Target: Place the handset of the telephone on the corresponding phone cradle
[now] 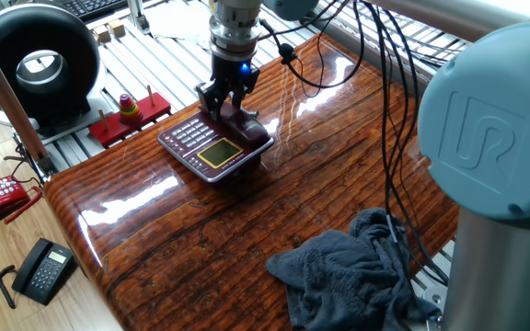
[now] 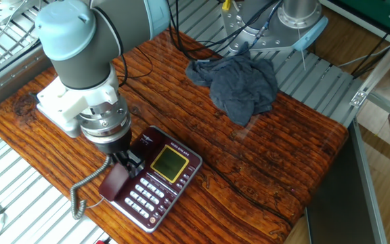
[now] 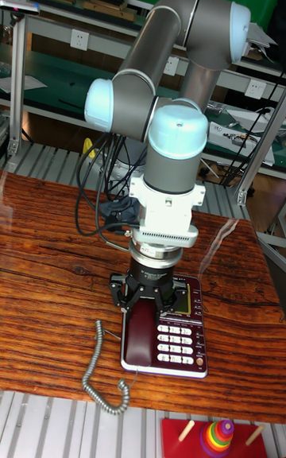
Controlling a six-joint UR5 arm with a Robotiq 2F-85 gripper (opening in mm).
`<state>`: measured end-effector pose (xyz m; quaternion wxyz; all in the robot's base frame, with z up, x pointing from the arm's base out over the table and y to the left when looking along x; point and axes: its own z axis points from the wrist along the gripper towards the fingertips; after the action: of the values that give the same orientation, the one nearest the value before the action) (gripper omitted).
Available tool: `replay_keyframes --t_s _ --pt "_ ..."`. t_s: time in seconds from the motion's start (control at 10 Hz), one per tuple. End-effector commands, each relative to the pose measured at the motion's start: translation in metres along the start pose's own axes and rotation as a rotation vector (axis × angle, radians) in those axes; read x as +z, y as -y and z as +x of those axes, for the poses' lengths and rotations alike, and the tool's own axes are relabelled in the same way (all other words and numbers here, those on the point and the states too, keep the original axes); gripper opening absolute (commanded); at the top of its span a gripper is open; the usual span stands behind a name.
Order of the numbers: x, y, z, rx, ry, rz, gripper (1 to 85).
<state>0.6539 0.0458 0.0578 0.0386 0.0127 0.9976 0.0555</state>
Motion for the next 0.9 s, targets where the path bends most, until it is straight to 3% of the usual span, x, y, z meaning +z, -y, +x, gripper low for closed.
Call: replay_keyframes --t_s 0.0,0.1,0.3,0.8 --pt "0.0002 -0.0042 0.0009 0.013 0.007 -0.009 21.3" --pt "-0.0004 -0.0052 0.0016 0.012 0.005 -0.010 25.3" --pt "-0.0005 -0.0070 0.0000 0.000 0.011 -0.018 48.3" --pt "-0.0055 -0.0063 -0.0047 -0.050 0.018 -0.021 60.7"
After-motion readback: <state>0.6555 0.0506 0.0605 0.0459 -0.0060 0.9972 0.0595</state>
